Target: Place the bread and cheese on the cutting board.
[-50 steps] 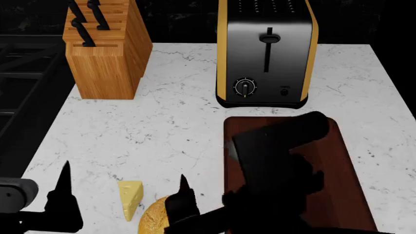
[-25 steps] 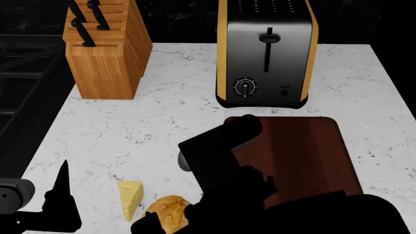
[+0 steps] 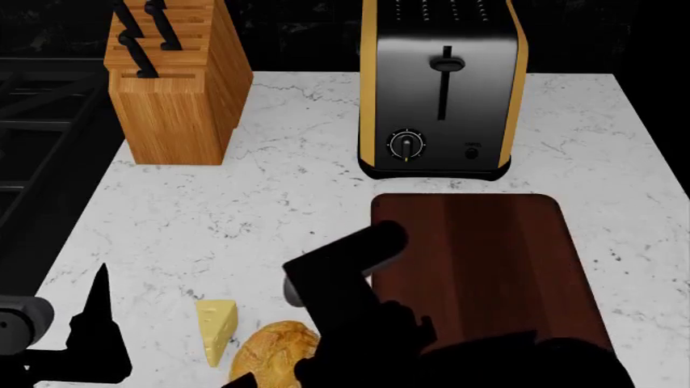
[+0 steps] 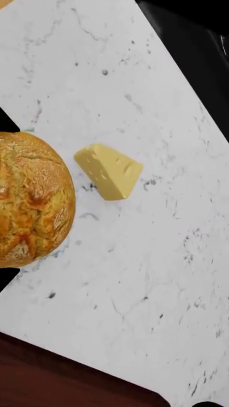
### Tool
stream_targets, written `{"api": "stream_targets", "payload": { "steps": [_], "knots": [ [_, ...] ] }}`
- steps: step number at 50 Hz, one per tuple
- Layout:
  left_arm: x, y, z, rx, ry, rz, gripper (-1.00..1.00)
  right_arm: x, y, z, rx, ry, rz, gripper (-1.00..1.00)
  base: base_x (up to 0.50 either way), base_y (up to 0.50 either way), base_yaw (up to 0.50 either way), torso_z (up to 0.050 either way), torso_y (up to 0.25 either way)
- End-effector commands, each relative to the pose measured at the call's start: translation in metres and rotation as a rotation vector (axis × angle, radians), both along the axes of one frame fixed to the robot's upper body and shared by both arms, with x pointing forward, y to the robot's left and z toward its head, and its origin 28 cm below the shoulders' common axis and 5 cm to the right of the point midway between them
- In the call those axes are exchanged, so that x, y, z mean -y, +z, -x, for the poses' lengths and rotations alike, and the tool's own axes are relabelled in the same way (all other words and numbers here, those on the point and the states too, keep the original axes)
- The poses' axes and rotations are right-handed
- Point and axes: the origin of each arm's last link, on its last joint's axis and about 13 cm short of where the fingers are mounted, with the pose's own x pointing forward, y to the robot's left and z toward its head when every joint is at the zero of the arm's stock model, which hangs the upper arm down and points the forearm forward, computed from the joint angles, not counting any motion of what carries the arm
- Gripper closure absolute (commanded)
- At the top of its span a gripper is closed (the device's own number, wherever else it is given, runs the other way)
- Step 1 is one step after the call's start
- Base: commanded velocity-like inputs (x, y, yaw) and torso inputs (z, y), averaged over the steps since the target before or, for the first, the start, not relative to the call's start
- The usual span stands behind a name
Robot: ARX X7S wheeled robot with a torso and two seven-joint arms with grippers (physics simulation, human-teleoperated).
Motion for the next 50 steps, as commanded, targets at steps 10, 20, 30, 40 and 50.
{"api": "stream_targets", "payload": {
  "steps": [10, 20, 30, 40, 50],
  "knots": [
    [0.000, -0.002, -0.001, -0.005, 0.006, -0.004, -1.00, 0.004, -0.026, 0.010, -0.092, -0.004, 0.023, -1.00, 0.00, 0.00, 0.00, 0.000, 0.000],
    [0.000, -0.003, -0.002, -0.008, 0.008, -0.006, -1.00, 0.008, -0.012, 0.021, -0.021, 0.008, 0.056, 1.00, 0.00, 0.00, 0.00, 0.000, 0.000],
    [0.000, -0.004, -0.002, -0.011, 0.007, -0.004, -1.00, 0.010, 0.023, 0.019, 0.090, 0.008, 0.062, 1.00, 0.00, 0.00, 0.00, 0.000, 0.000],
    [0.001, -0.005, -0.002, -0.012, 0.005, -0.005, -1.00, 0.014, 0.053, 0.003, 0.202, -0.051, 0.016, 1.00, 0.00, 0.00, 0.00, 0.000, 0.000],
    [-0.001, -0.004, -0.002, -0.010, 0.009, -0.001, -1.00, 0.030, 0.060, -0.031, 0.264, -0.206, 0.002, 1.00, 0.00, 0.00, 0.00, 0.000, 0.000]
  ]
}}
